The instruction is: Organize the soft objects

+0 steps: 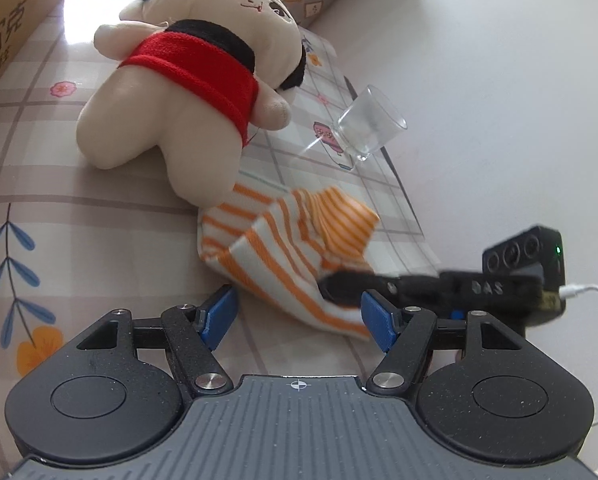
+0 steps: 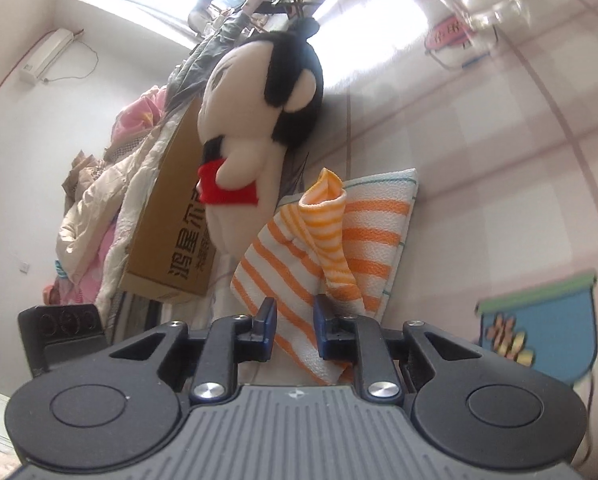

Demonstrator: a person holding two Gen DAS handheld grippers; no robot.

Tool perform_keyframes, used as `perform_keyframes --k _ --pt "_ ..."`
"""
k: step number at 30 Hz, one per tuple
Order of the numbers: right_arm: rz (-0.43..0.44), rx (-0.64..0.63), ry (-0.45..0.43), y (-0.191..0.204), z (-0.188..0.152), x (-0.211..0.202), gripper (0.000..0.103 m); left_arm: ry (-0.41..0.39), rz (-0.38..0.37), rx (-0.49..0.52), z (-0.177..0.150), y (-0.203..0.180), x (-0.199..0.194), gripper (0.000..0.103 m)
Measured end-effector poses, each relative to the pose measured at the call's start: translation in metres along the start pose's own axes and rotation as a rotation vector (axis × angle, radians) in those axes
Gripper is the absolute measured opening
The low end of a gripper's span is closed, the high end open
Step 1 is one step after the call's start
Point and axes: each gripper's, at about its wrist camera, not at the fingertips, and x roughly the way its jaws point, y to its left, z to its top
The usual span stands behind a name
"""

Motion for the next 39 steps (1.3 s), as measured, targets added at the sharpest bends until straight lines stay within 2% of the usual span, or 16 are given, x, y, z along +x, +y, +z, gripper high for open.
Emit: perform_keyframes --k 3,5,8,11,14,16,17,18,21,26,28,29,30,32,35,39 --pt "0.035 0.028 0.000 -0.001 -0.012 -0.002 0.019 -0.008 0.005 0.022 -0.002 -0.001 0.000 0.067" --pt "0.045 0.032 -0.009 0.000 -0.017 -0.003 0.019 -0.023 0.027 0.049 -0.002 -0.004 0.002 0.059" --pt "0.043 0.032 -0.028 0.004 -0.019 -0.005 0.019 -0.031 0.090 0.086 0.000 -0.007 0.007 0.036" --pt "0.008 -0.013 -0.047 0.011 -0.020 -0.006 0.020 -0.022 0.128 0.115 0.001 -0.012 0.012 0.026" --pt "-0.092 -0.102 -0.109 0.027 -0.021 -0.016 0.027 -0.016 0.161 0.143 0.001 -0.018 0.014 0.024" --pt "-0.171 -0.165 -0.179 0.039 -0.021 -0.027 0.055 -0.016 0.170 0.150 0.001 -0.020 0.018 0.023" --pt "-0.197 -0.178 -0.209 0.042 -0.021 -0.032 0.089 -0.015 0.171 0.152 0.001 -0.021 0.018 0.023" --pt "-0.239 -0.183 -0.240 0.044 -0.021 -0.035 0.101 -0.015 0.170 0.150 0.001 -0.020 0.019 0.022" --pt "-0.365 -0.234 -0.301 0.047 -0.020 -0.036 0.099 -0.016 0.171 0.151 0.002 -0.021 0.023 0.022" --pt "-0.396 -0.236 -0.213 0.037 -0.009 -0.008 0.097 -0.024 0.180 0.165 0.000 -0.021 0.022 0.021" --pt "-0.437 -0.283 -0.202 0.044 -0.007 0.002 0.087 -0.027 0.177 0.161 0.000 -0.020 0.022 0.020" --pt "-0.450 -0.294 -0.197 0.045 -0.008 0.004 0.074 -0.030 0.176 0.158 0.000 -0.019 0.021 0.019" --pt "-0.459 -0.314 -0.189 0.047 -0.010 0.007 0.067 -0.033 0.177 0.159 -0.001 -0.018 0.020 0.018" --pt "-0.491 -0.345 -0.178 0.052 -0.011 0.011 0.059 -0.038 0.176 0.164 -0.002 -0.018 0.019 0.017" --pt "-0.466 -0.337 -0.182 0.051 -0.016 0.009 0.027 -0.051 0.190 0.218 -0.006 -0.023 0.019 0.015" --pt "-0.417 -0.314 -0.201 0.053 -0.024 0.008 0.022 -0.081 0.179 0.255 -0.011 -0.028 0.011 0.010"
